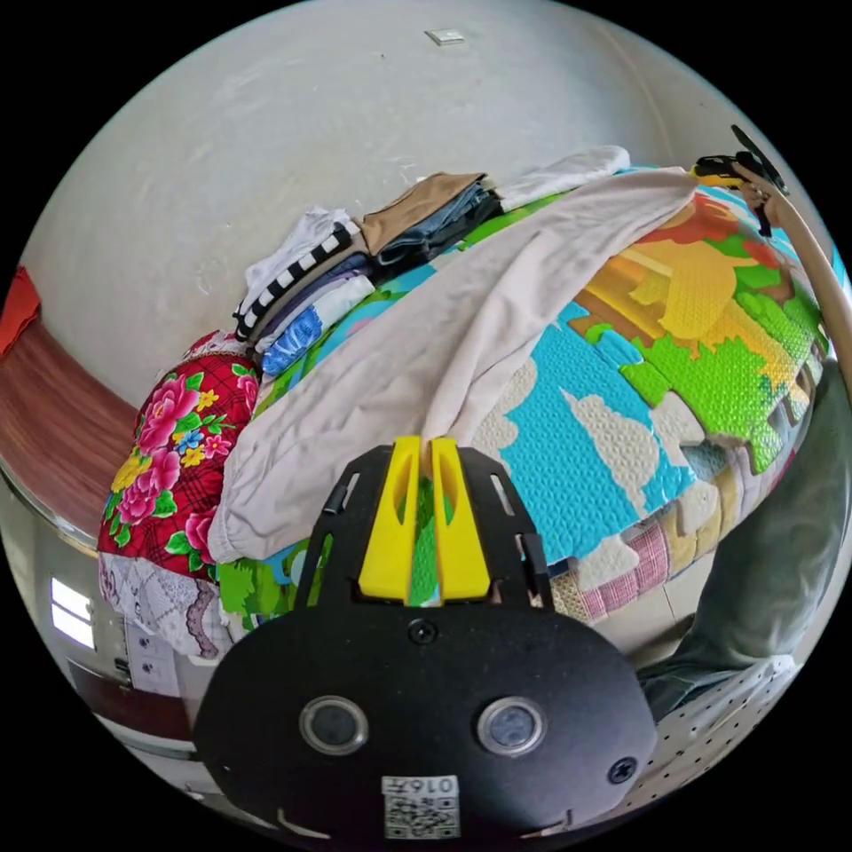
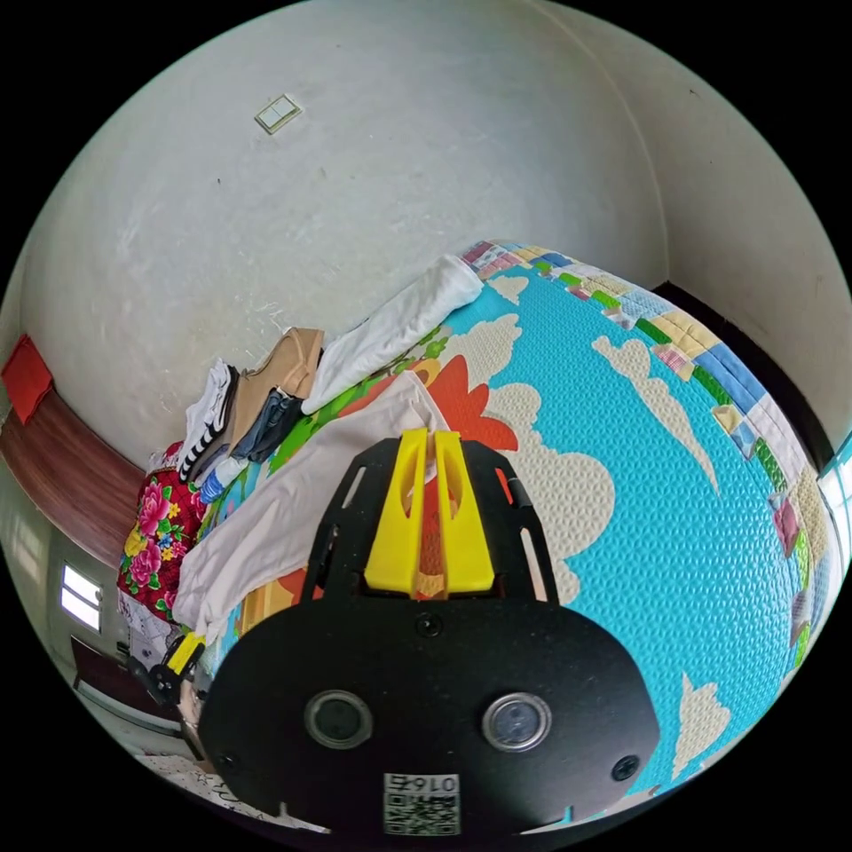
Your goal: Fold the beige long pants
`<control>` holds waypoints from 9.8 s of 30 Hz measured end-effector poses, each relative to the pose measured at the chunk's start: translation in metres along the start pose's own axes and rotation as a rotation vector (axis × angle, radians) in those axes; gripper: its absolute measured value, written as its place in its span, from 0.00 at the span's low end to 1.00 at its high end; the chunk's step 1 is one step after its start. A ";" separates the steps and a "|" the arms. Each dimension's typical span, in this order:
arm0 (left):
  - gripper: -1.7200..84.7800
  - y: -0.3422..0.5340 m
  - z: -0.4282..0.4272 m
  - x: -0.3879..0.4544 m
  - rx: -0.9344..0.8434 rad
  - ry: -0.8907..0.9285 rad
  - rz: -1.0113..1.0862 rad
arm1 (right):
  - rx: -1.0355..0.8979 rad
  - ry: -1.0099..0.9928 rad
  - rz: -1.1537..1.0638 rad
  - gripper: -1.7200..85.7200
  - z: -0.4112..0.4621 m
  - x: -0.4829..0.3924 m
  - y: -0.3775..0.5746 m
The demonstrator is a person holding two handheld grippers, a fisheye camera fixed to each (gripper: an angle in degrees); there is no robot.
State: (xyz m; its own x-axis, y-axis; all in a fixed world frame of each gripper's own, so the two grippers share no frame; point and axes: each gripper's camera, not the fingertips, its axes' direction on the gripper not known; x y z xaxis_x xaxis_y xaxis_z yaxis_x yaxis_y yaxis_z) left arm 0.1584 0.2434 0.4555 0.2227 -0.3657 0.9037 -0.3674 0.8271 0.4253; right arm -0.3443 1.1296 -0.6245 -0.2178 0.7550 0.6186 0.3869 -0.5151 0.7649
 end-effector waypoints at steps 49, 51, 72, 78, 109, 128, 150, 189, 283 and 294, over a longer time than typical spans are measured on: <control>0.02 0.104 -0.038 -0.066 0.143 0.491 -0.012 | -0.069 0.066 0.087 0.03 -0.071 -0.067 -0.004; 0.03 0.108 -0.045 -0.058 0.139 0.454 0.032 | -0.099 0.076 0.103 0.03 -0.069 -0.081 -0.002; 0.01 0.060 -0.022 -0.098 0.091 0.374 -0.123 | -0.175 -0.398 -1.325 0.09 -0.101 -0.585 0.200; 0.04 0.075 -0.040 -0.101 0.190 0.521 -0.043 | -0.027 -0.067 -1.728 0.08 -0.089 -0.677 0.313; 0.01 0.080 0.026 -0.107 0.181 0.496 -0.156 | -0.123 -0.101 -1.887 0.02 -0.113 -0.740 0.329; 0.01 0.033 0.023 -0.013 0.302 0.536 0.048 | 0.042 0.370 -0.704 0.08 -0.154 -0.470 0.088; 0.01 -0.040 0.142 0.123 0.113 0.464 0.094 | -0.149 0.443 -0.290 0.12 -0.153 -0.214 0.002; 0.01 -0.628 0.382 0.588 0.048 1.041 0.760 | -0.166 0.120 -0.095 0.03 -0.143 0.022 0.069; 0.01 -0.717 0.579 0.602 -0.404 1.416 0.232 | -0.026 0.221 -0.577 0.19 -0.073 -0.184 0.098; 0.09 -0.705 0.566 0.594 -0.426 1.608 0.133 | 0.156 0.689 -0.391 0.05 -0.046 -0.210 0.106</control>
State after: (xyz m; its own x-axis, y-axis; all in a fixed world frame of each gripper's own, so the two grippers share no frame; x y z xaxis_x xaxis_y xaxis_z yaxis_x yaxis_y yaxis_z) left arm 0.0385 -0.7988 0.7202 0.9504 0.2703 -0.1542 -0.2628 0.9625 0.0675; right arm -0.2991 0.8978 -0.6645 -0.8472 0.4226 0.3219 0.2779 -0.1638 0.9465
